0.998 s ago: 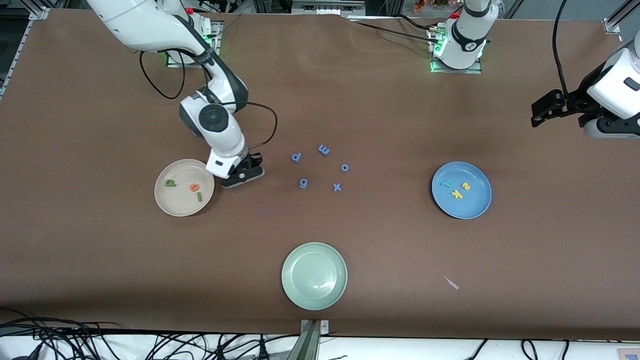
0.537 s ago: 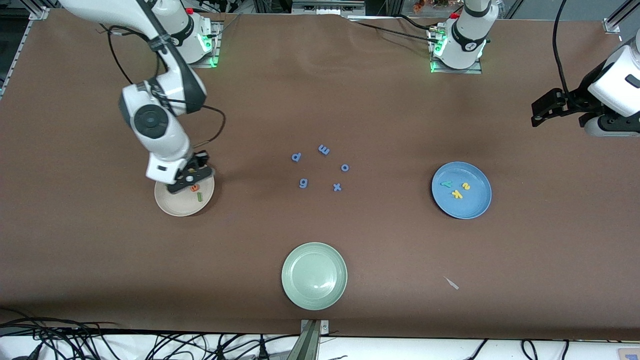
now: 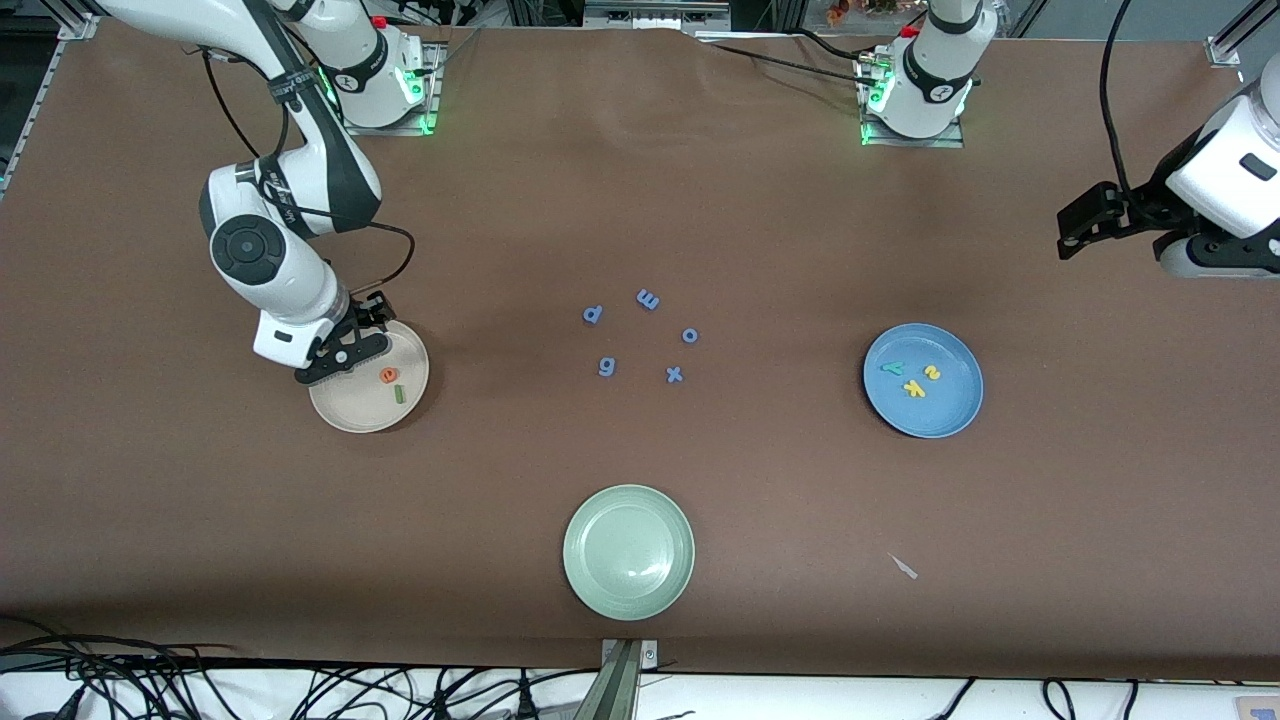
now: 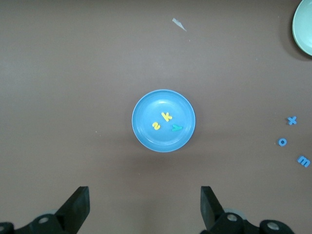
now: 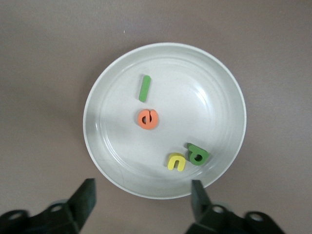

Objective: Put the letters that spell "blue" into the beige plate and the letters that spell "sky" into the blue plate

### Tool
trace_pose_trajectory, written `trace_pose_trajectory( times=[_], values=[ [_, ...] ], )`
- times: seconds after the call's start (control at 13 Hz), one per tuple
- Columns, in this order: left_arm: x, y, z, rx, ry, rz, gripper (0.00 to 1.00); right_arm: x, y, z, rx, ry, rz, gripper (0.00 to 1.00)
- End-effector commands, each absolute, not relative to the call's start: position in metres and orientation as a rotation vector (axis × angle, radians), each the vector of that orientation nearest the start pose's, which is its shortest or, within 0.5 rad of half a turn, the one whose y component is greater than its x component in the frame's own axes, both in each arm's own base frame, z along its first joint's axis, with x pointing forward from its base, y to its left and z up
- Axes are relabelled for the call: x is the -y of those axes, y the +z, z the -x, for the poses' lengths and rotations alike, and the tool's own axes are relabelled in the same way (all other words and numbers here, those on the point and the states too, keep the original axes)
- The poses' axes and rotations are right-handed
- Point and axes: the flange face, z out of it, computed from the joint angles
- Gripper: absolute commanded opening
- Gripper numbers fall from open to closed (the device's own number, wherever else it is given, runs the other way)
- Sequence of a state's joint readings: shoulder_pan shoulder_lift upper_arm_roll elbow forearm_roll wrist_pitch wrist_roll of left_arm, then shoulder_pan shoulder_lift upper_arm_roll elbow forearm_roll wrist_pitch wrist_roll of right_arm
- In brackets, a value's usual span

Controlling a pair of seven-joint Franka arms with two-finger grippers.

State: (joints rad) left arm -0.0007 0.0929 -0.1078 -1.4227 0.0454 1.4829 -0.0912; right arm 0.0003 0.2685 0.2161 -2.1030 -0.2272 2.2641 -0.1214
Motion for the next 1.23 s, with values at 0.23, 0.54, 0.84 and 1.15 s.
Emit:
trace_pose_trajectory(
  times=[0.23,0.54,0.84,1.15],
  values=[
    [0.048,0.628,-0.586,-0.038,0.018,3.087,1.00,-0.124,0.368,-0.553,0.565,0.108,3.188,0.99],
    [0.050,0.633,-0.582,-0.029,-0.017,3.130,1.00,-0.118,0.473,-0.556,0.450,0.223,3.190,0.99],
    [0.046,0.630,-0.557,-0.011,-0.087,3.169,1.00,-0.107,0.548,-0.555,0.399,0.172,3.202,1.00],
    [0.044,0.624,-0.550,-0.007,-0.014,3.170,1.00,-0.097,0.552,-0.555,0.368,0.165,3.207,1.00]
  ],
)
